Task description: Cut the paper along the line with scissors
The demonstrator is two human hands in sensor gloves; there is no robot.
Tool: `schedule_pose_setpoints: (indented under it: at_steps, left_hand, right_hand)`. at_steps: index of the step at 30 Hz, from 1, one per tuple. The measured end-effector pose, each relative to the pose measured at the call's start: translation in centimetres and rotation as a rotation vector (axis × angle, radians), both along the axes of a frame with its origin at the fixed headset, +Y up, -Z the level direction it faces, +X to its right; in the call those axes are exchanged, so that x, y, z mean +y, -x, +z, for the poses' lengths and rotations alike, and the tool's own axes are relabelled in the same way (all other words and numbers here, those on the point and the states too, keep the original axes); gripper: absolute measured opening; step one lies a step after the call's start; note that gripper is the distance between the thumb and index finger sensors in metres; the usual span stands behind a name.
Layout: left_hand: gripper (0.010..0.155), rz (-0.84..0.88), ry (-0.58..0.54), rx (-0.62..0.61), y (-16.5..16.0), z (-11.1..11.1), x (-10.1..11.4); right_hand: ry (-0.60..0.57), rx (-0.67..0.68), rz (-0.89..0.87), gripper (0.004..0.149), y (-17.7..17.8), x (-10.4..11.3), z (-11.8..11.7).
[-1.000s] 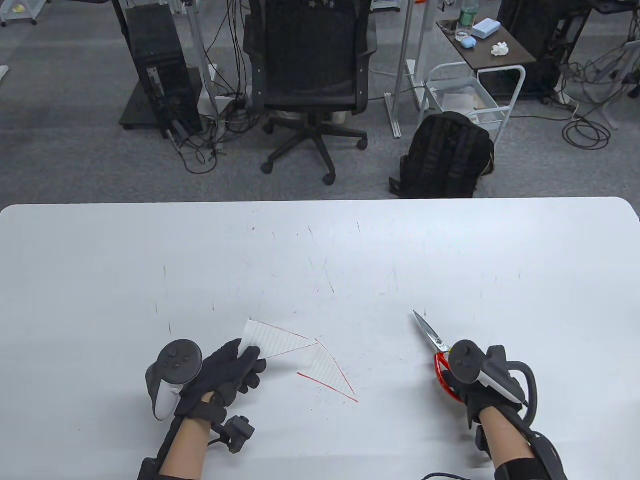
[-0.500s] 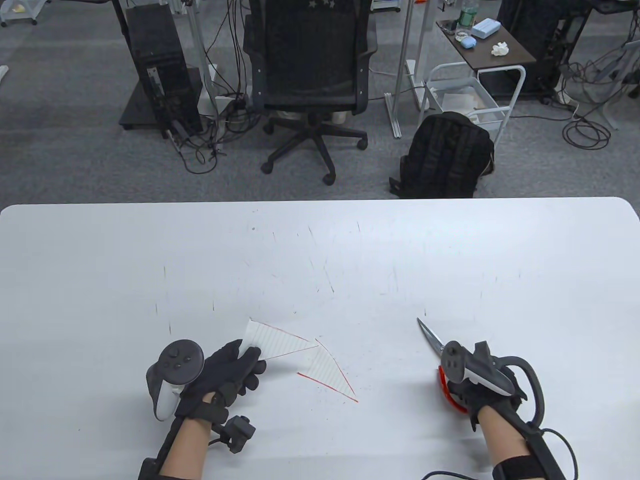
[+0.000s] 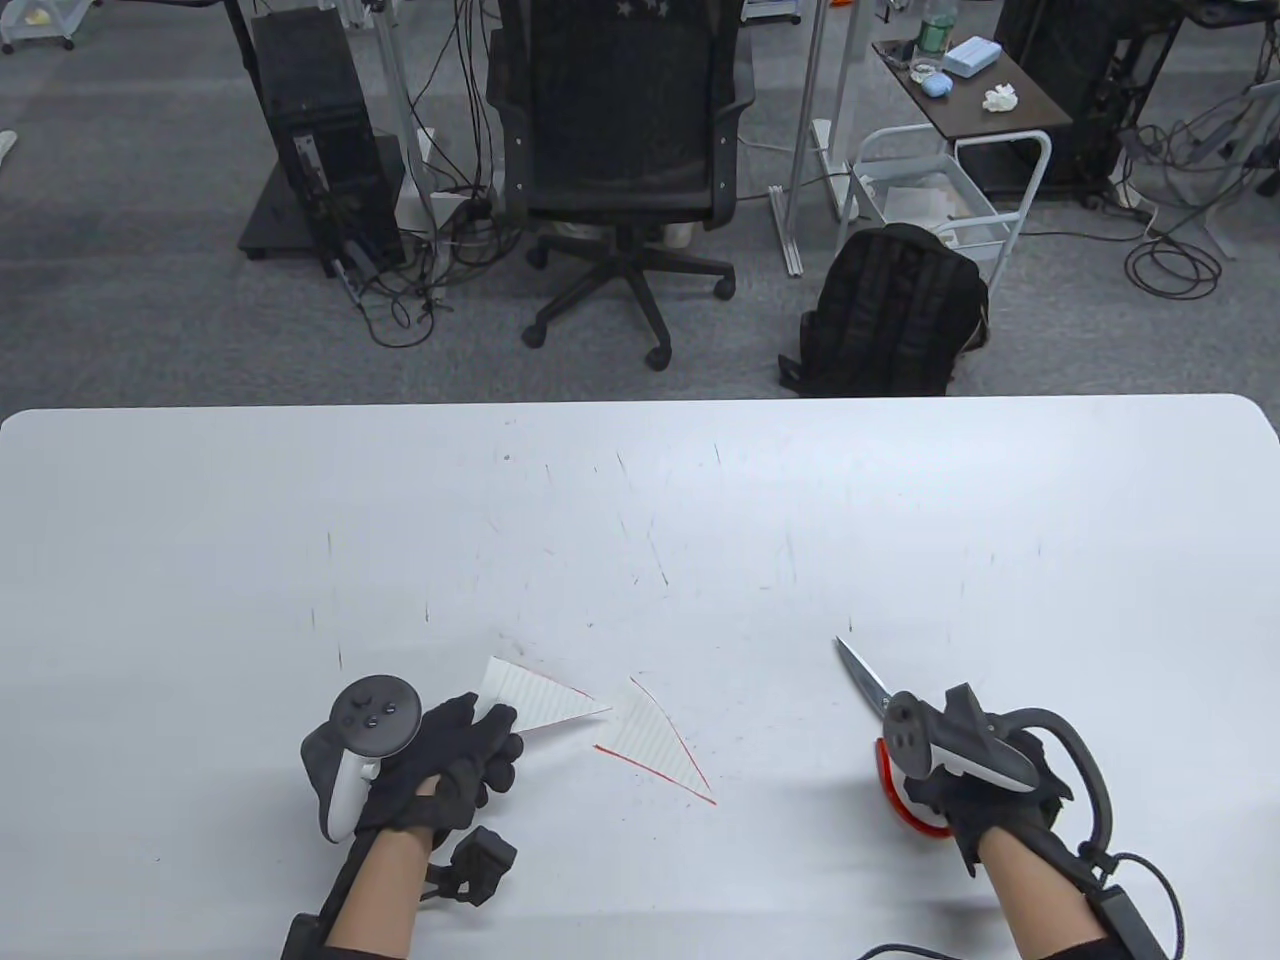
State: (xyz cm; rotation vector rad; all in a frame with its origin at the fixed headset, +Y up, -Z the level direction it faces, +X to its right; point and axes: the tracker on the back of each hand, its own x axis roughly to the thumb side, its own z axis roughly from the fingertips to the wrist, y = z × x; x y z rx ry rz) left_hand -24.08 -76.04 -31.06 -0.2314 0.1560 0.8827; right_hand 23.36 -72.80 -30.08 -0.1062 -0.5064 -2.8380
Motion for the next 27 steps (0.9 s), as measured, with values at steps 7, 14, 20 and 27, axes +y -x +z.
schedule_pose_setpoints:
  at_steps: [7,14,20,27]
  left_hand:
    - [0.040,-0.062,-0.002,0.019,0.0,0.0,-0.4]
    - [0.040,-0.115,-0.014,0.026,0.2,-0.1,-0.3]
    - [0.044,-0.318,-0.012,-0.028,-0.3,0.0,-0.2]
    - [0.076,-0.515,0.045,-0.140,-1.0,0.6,0.8]
  right_hand:
    - [-0.101,0.031,-0.227,0.064,0.3,-0.2,0.6]
    - [-0.159,0.101,-0.274,0.065,0.8,0.4,0.8]
    - [-0.133,0.078,-0.316,0.065,0.3,0.0,0.5]
    - [-0.139,0.076,-0.325,0.065,0.2,-0.2,0.4]
